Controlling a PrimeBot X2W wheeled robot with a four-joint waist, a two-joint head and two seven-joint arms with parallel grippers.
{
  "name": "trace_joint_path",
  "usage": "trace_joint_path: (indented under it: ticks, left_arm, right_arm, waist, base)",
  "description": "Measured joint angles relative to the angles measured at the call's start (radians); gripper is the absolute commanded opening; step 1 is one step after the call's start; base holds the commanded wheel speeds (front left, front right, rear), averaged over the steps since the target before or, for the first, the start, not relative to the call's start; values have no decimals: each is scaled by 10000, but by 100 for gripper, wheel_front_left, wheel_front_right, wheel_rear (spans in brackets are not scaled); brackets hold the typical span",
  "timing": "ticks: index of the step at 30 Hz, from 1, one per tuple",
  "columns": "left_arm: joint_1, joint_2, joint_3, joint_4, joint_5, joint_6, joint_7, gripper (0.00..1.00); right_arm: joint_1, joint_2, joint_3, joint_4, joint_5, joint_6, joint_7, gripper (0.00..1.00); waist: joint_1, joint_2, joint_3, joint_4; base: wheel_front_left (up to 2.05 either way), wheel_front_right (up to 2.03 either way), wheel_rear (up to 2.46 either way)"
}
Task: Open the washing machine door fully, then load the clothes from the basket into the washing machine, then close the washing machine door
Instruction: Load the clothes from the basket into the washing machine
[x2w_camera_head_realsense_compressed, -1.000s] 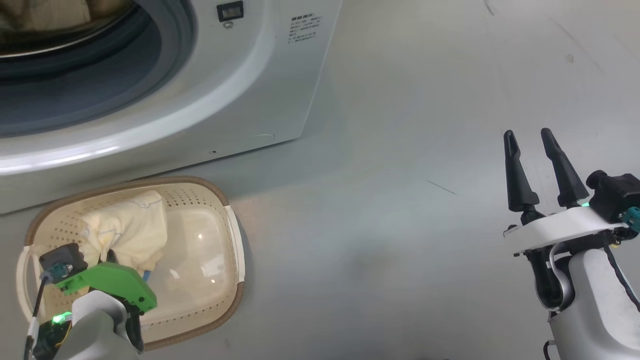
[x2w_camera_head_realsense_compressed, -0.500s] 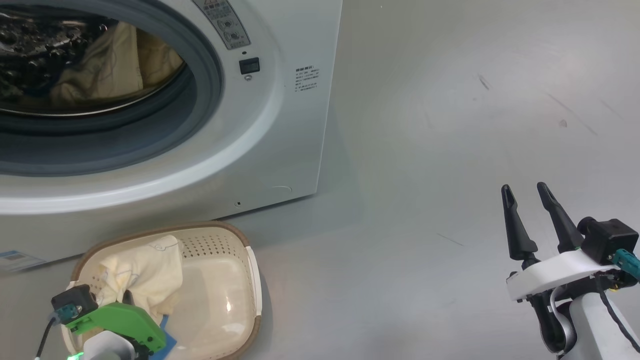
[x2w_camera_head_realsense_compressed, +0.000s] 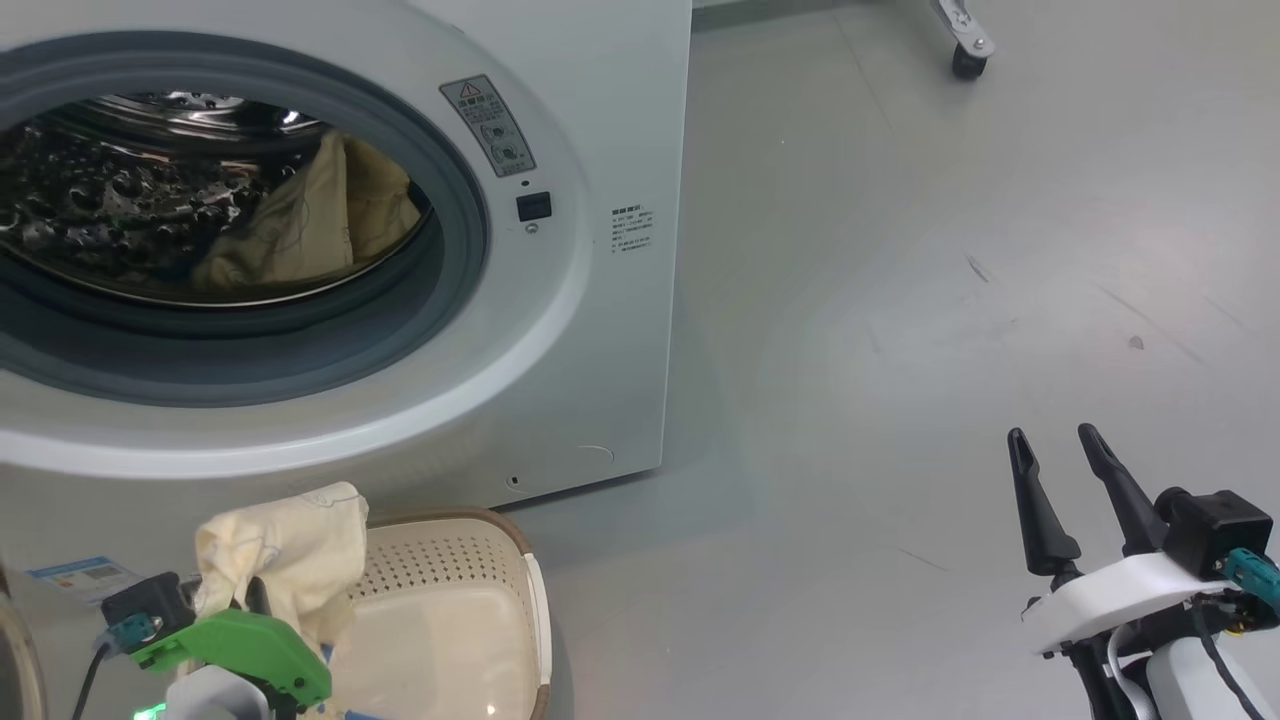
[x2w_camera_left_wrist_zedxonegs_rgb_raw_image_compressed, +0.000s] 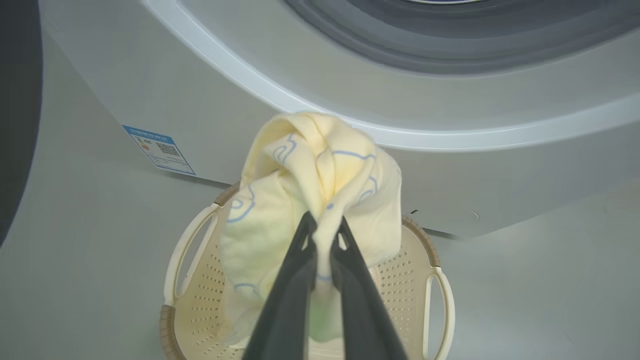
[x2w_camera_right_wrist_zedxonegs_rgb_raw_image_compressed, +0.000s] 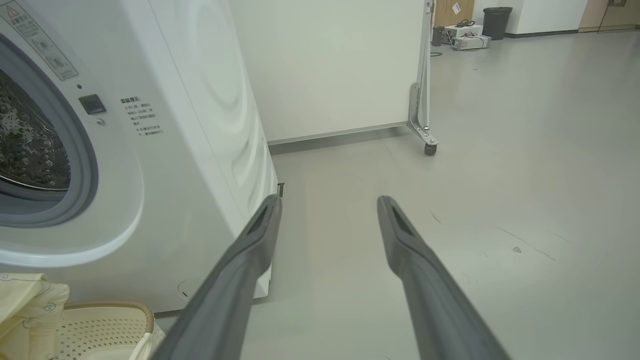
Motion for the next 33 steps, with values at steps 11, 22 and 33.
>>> trace_joint_path:
  ticks: [11, 22, 33]
  left_arm:
    - [604, -19, -709, -1321, -717, -67, 0, 0]
    - [1456, -25, -1722, -2959, -1421, -88, -10, 0]
    - [2526, -23, -2520, -4579, -2046, -90, -10, 0]
  right_arm:
    - [332, -98, 17, -23, -13, 0, 0, 100]
    - [681, -119, -71, -59, -15, 0, 0, 100]
    - [843, -111, -35, -117, -19, 0, 0, 100]
  waist:
    - [0, 0, -691, 245]
    - [0, 0, -1089, 402]
    - [0, 0, -1362, 496]
  base:
    - [0, 0, 0]
    - [0, 0, 0]
    - [0, 0, 0]
